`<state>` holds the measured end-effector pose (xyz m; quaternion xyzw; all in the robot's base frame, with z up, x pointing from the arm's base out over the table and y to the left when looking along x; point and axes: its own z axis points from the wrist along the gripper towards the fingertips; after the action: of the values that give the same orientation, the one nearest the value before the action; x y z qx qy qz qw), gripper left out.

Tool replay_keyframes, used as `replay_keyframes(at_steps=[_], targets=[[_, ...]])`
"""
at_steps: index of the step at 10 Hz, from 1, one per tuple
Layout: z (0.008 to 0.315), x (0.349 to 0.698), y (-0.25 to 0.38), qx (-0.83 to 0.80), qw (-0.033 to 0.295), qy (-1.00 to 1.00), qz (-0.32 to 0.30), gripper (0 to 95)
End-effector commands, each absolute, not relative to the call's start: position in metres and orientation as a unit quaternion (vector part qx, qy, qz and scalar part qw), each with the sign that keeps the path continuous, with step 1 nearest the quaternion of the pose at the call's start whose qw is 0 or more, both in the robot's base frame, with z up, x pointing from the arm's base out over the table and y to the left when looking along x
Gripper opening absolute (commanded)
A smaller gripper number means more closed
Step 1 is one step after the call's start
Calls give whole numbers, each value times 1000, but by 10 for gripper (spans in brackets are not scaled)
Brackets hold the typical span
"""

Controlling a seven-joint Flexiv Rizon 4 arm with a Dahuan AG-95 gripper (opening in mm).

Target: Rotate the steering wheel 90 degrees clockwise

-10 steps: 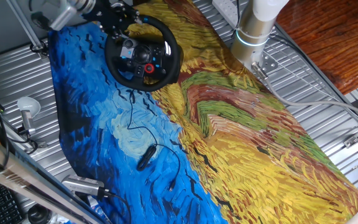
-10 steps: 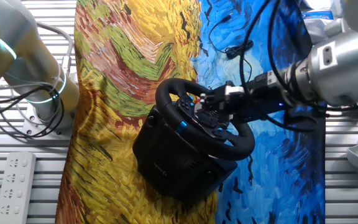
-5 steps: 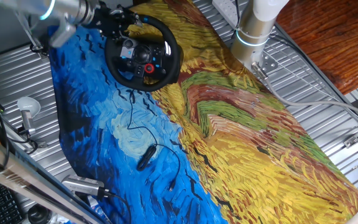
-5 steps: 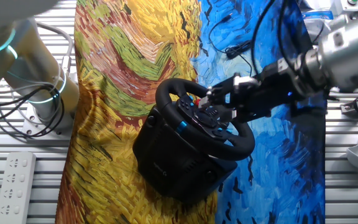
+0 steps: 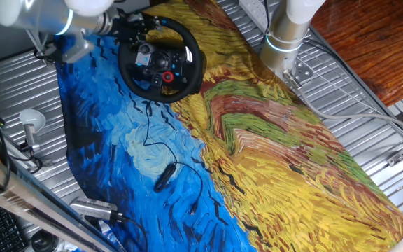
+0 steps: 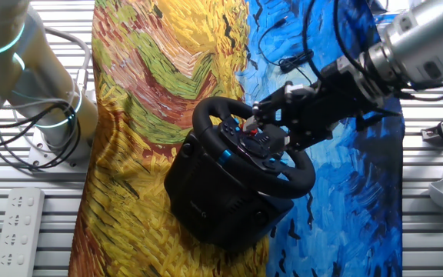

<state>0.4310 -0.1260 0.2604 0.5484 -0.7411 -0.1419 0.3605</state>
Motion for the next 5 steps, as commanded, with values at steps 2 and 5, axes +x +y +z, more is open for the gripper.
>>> replay_keyframes(at_steps=[2,5], targets=[[262,433,-124,492,368,-782,-102,570],[263,432,-125,486,373,-786,-85,570]])
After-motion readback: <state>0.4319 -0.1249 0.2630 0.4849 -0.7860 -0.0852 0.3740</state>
